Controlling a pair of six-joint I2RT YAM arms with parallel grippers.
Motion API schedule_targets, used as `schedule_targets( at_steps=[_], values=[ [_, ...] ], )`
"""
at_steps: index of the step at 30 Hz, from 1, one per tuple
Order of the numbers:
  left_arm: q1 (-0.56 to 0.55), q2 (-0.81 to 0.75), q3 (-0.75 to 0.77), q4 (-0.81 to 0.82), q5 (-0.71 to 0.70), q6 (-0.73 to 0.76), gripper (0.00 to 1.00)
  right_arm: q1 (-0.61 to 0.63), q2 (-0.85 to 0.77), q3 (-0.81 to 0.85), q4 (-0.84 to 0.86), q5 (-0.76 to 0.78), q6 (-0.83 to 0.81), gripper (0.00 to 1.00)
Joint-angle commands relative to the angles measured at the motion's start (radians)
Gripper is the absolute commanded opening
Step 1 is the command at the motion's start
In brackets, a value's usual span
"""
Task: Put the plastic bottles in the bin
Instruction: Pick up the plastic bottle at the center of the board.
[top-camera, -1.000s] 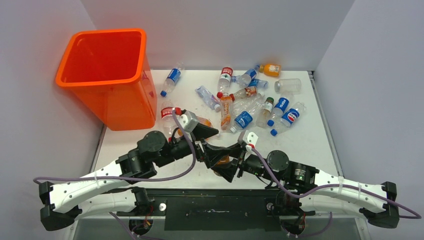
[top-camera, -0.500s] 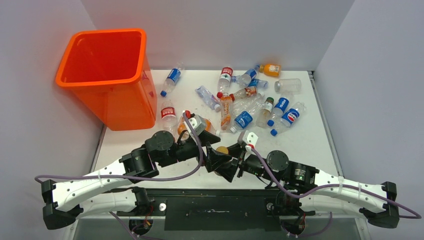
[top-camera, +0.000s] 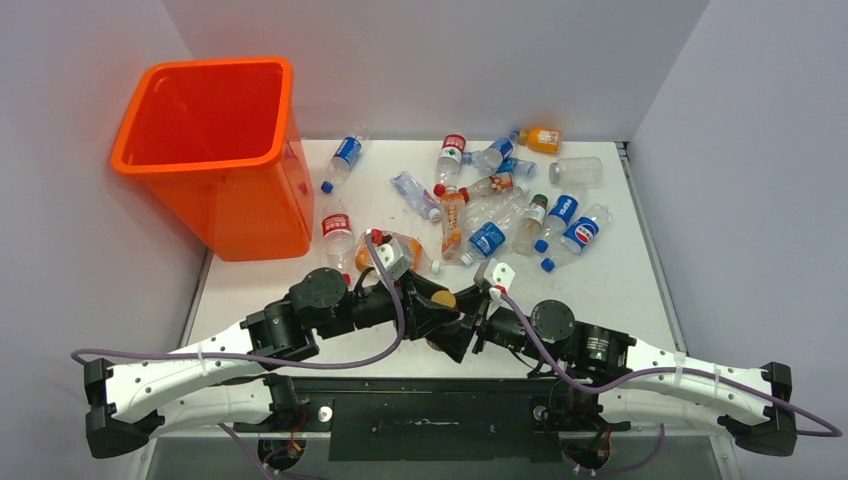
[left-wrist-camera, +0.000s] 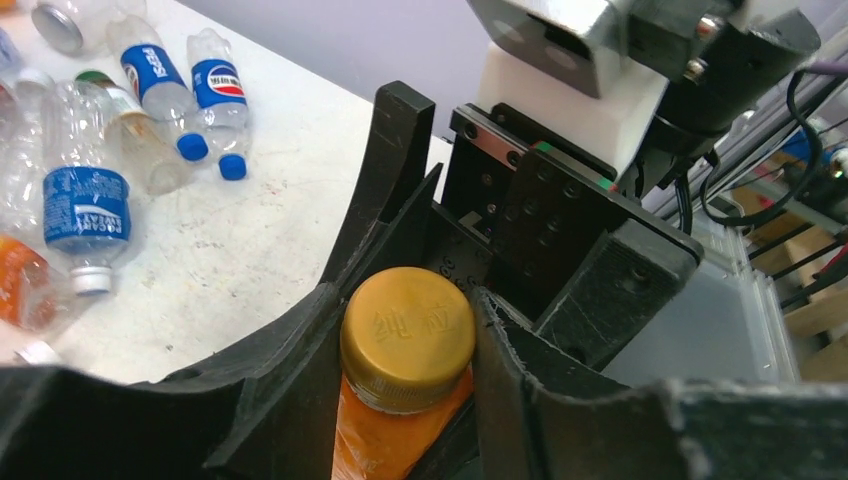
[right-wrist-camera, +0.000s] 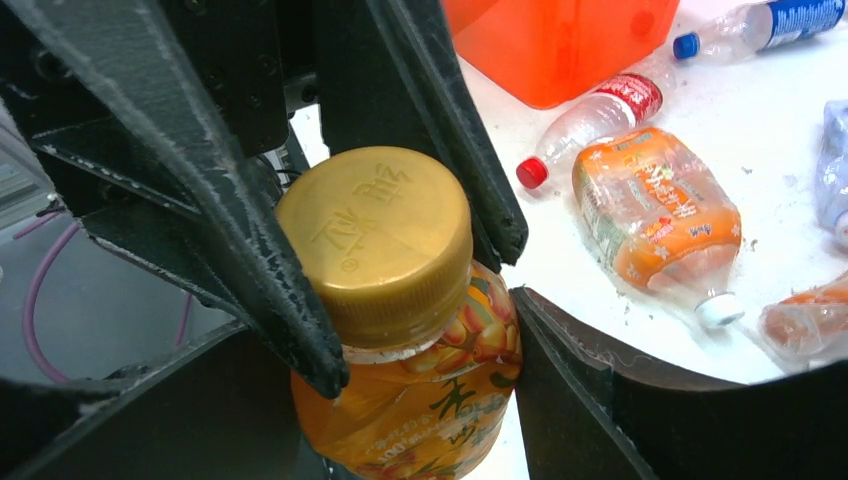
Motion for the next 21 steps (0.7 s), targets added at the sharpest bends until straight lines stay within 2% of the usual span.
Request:
schedule_targets(
  at_steps=[1,2,3,4,5,6,7,9,15,18,21],
  values=[
    [-0.028,0.016,0.02,0.008,0.005,0.052,0.23,-0.002,0.004,0.018,0.106,-0.004,0.014,0.31],
    [-0.032,0.015,0.021,0.008,0.003,0.062,0.13,-0.001,0.005,0.02,0.103,-0.003,0.016,0.33],
    [-0.034,0.014,0.024,0.008,-0.002,0.069,0.04,-0.001,0.005,0.022,0.099,0.001,0.02,0.4],
    [-0.035,0.012,0.029,0.008,-0.012,0.073,0.0,-0.001,0.004,0.024,0.094,0.006,0.026,0.53],
    [-0.035,0.006,0.031,-0.017,-0.024,0.075,0.0,-0.001,0.003,0.027,0.09,0.007,0.031,0.71],
    [-0.036,-0.002,0.031,-0.025,-0.044,0.077,0.0,-0.001,0.003,0.032,0.083,0.007,0.037,0.85],
    [-0.035,-0.013,0.03,-0.028,-0.064,0.081,0.0,-0.001,0.002,0.038,0.072,0.007,0.044,0.95],
    [-0.036,-0.041,0.029,-0.034,-0.138,0.091,0.0,-0.001,0.001,0.054,0.05,0.009,0.056,0.9],
    [-0.034,-0.134,0.133,-0.129,-0.422,0.218,0.0,-0.001,-0.033,0.108,-0.033,-0.004,0.076,0.9],
    [-0.033,-0.156,0.241,-0.148,-0.605,0.361,0.0,-0.002,-0.062,0.114,-0.061,-0.002,0.068,0.9],
    [-0.029,-0.155,0.329,-0.042,-0.794,0.607,0.0,-0.001,-0.105,0.086,-0.065,0.087,0.079,0.9]
  ],
)
